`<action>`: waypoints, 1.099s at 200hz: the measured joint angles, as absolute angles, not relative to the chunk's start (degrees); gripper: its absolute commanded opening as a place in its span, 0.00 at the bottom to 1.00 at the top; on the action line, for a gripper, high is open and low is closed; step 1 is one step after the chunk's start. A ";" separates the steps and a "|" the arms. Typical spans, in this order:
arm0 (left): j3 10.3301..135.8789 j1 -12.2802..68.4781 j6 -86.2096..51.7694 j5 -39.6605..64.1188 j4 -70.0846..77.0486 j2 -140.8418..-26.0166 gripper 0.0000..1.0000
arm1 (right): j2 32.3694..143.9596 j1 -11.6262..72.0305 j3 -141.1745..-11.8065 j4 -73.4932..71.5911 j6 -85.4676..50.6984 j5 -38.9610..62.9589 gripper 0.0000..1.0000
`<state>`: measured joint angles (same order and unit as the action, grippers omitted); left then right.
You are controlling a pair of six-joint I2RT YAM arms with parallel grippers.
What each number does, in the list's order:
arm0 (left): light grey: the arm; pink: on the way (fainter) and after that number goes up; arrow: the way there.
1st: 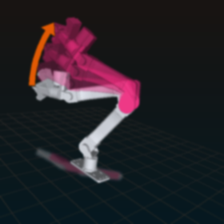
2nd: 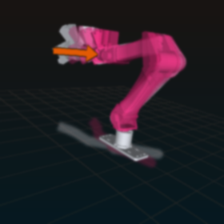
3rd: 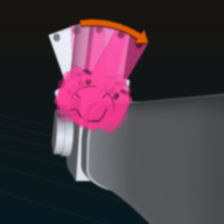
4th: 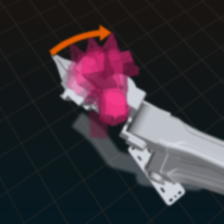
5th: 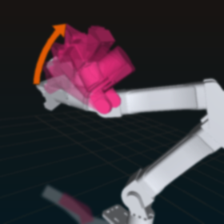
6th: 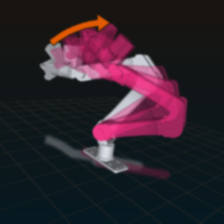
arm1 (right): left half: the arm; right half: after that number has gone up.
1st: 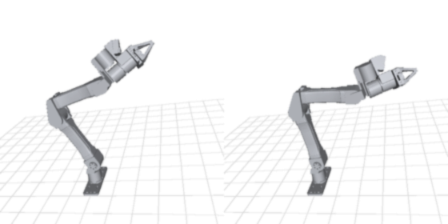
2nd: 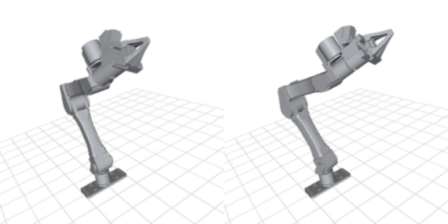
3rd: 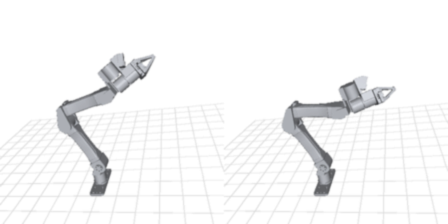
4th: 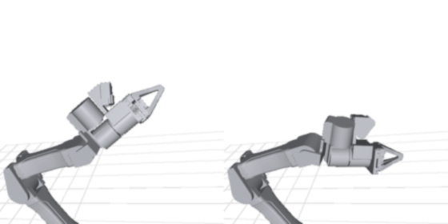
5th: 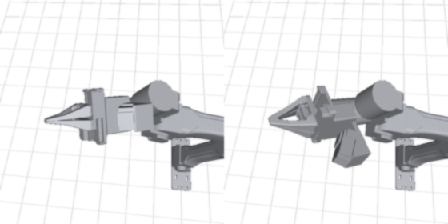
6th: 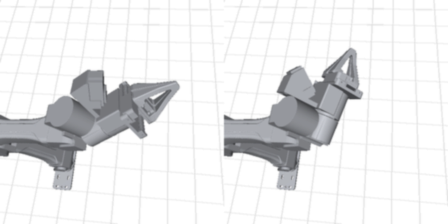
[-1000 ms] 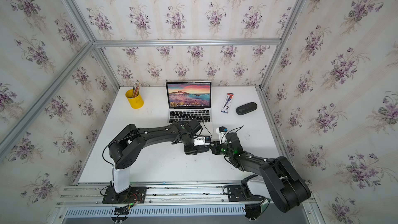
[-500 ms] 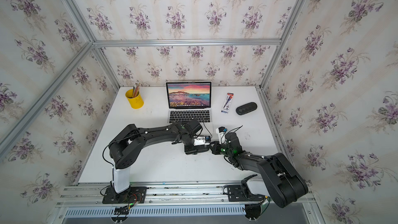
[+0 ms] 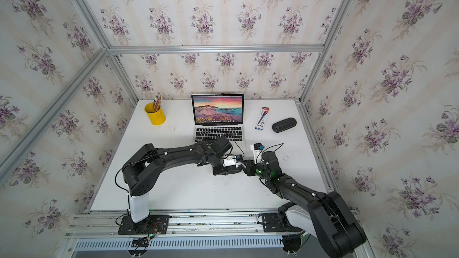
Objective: Remove the wireless mouse receiver from the laptop
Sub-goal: Pick up the mouse from the center of the board.
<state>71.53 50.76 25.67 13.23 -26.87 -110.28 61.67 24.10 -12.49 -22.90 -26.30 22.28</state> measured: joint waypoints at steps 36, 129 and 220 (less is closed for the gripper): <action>67.22 50.76 21.54 13.06 -24.80 -105.91 0.41 | 47.90 24.10 -14.50 -12.05 -23.64 11.94 0.53; 66.74 50.72 18.85 11.44 -23.90 -104.81 0.48 | 42.30 24.10 -21.08 -1.10 -18.94 4.27 0.64; 67.20 50.72 14.35 6.59 -29.39 -101.23 0.50 | 40.40 27.46 -31.31 0.40 7.22 -1.06 0.67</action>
